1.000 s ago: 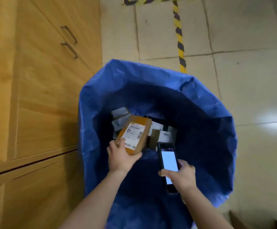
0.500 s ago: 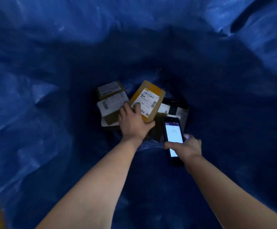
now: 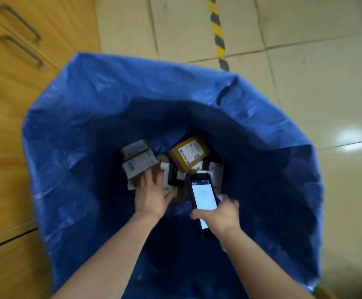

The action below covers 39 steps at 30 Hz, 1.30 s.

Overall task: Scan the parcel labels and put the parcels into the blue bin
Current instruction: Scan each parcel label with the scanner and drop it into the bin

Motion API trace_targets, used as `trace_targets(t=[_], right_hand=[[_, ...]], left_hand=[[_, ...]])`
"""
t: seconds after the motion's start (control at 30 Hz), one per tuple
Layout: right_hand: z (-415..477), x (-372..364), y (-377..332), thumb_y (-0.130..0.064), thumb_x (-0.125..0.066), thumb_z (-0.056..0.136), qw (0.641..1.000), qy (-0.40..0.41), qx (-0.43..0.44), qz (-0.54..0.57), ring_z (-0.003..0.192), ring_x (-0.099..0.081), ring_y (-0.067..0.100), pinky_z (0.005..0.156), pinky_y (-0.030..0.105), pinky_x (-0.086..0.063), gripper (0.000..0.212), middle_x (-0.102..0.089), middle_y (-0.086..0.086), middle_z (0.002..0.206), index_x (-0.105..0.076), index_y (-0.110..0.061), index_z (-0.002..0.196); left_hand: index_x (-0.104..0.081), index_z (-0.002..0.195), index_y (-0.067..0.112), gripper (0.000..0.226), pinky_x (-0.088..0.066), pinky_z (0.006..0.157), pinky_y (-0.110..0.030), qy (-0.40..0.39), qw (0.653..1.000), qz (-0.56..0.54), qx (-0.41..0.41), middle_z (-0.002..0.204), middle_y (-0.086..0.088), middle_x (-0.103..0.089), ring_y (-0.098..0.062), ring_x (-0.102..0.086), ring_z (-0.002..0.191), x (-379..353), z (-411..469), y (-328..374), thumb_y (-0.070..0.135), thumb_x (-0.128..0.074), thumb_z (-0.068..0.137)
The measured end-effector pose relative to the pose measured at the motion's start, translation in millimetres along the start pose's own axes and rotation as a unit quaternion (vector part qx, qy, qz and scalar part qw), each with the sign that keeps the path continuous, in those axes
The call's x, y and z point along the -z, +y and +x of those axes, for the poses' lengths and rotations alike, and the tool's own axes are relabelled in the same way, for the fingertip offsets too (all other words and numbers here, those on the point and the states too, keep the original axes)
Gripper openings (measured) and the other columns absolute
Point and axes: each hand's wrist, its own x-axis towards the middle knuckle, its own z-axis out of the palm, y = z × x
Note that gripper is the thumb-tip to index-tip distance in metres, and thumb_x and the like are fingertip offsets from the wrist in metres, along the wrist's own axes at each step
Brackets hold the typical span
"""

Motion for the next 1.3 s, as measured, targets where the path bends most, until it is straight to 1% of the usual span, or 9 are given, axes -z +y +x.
trace_targets(t=[0.17,0.27,0.5,0.8,0.9,1.03,1.17,1.23,1.3], right_hand=[[-99.6,60.2,-3.0,-0.024,-0.085,0.055,0.998,0.013,0.057,0.014,0.097,-0.052,0.017,0.085,0.037,-0.052,0.084,-0.032,-0.003,0.119,-0.048,-0.018,0.130],[-161.2,108.3,2.5,-0.025,-0.085,0.055,0.992,0.025,0.117,0.036,0.095,-0.048,0.012,0.079,0.023,-0.045,0.079,-0.039,0.000,0.120,-0.052,-0.018,0.126],[-271.0,245.0,87.4,-0.022,-0.084,0.053,0.968,0.098,0.174,0.149,0.097,-0.053,0.009,0.074,0.029,-0.051,0.077,-0.040,-0.011,0.109,-0.051,-0.023,0.123],[-378.2,430.7,270.3,-0.022,-0.084,0.052,0.929,0.265,0.175,0.188,0.086,-0.048,-0.002,0.063,0.011,-0.038,0.073,-0.033,-0.015,0.101,-0.049,-0.023,0.115],[-407.7,477.4,327.2,-0.025,-0.081,0.048,0.916,0.315,0.144,0.202,0.084,-0.047,-0.003,0.059,0.010,-0.037,0.068,-0.034,-0.013,0.102,-0.046,-0.027,0.106],[-431.8,521.5,392.6,-0.028,-0.073,0.043,0.887,0.385,0.093,0.238,0.074,-0.043,0.004,0.053,0.012,-0.034,0.055,-0.042,-0.003,0.092,-0.048,-0.020,0.091],[-445.4,553.2,442.0,-0.033,-0.074,0.045,0.865,0.425,0.023,0.265,0.104,-0.043,0.013,0.074,0.014,-0.039,0.063,-0.042,-0.010,0.096,-0.050,-0.021,0.103],[-448.8,569.0,458.2,-0.037,-0.072,0.050,0.861,0.438,-0.012,0.260,0.113,-0.040,0.013,0.091,0.019,-0.041,0.064,-0.040,-0.015,0.097,-0.049,-0.022,0.108],[-449.9,584.5,472.0,-0.037,-0.071,0.059,0.847,0.460,-0.043,0.264,0.121,-0.036,0.012,0.104,0.020,-0.034,0.066,-0.035,-0.019,0.097,-0.043,-0.026,0.118]], left_hand=[[-0.040,0.140,0.021,0.059,-0.047,0.092,-0.042,0.017,1.000,-0.007,0.009,0.137,-0.007,-0.035,-0.028,-0.043,0.121,78.6,-79.6,21.2,0.046,-0.059,0.090],[-0.042,0.140,0.019,0.056,-0.048,0.086,-0.041,0.049,0.999,-0.016,-0.010,0.131,-0.006,-0.041,-0.027,-0.046,0.117,132.2,-131.3,47.4,0.045,-0.056,0.093],[-0.043,0.138,0.020,0.049,-0.045,0.073,-0.033,0.121,0.984,-0.083,-0.097,0.129,-0.002,-0.042,-0.023,-0.053,0.107,198.2,-247.0,152.5,0.041,-0.054,0.095],[-0.038,0.142,0.021,0.051,-0.047,0.090,-0.034,0.064,0.948,-0.076,-0.301,0.136,-0.001,-0.040,-0.021,-0.057,0.108,180.2,-380.9,369.0,0.034,-0.054,0.096],[-0.036,0.145,0.018,0.054,-0.040,0.102,-0.033,0.025,0.935,-0.038,-0.351,0.145,-0.011,-0.036,-0.027,-0.050,0.125,168.9,-415.3,444.3,0.027,-0.056,0.095],[-0.058,0.132,0.018,0.052,-0.037,0.102,-0.036,-0.025,0.894,-0.072,-0.442,0.131,-0.028,-0.048,-0.041,-0.049,0.125,155.2,-452.9,538.4,0.002,-0.069,0.084],[-0.052,0.118,0.064,0.073,-0.035,0.106,-0.029,-0.093,0.845,-0.049,-0.524,0.131,-0.021,-0.047,-0.030,-0.049,0.126,131.4,-471.4,623.7,0.002,-0.069,0.084],[-0.037,0.146,0.033,0.065,-0.029,0.105,-0.019,-0.117,0.834,-0.004,-0.540,0.143,-0.015,-0.037,-0.022,-0.042,0.134,109.0,-471.8,664.9,0.017,-0.064,0.090],[-0.029,0.147,0.026,0.065,-0.029,0.103,-0.016,-0.132,0.817,0.004,-0.561,0.146,-0.010,-0.034,-0.017,-0.041,0.135,84.9,-471.4,706.3,0.027,-0.063,0.091]])
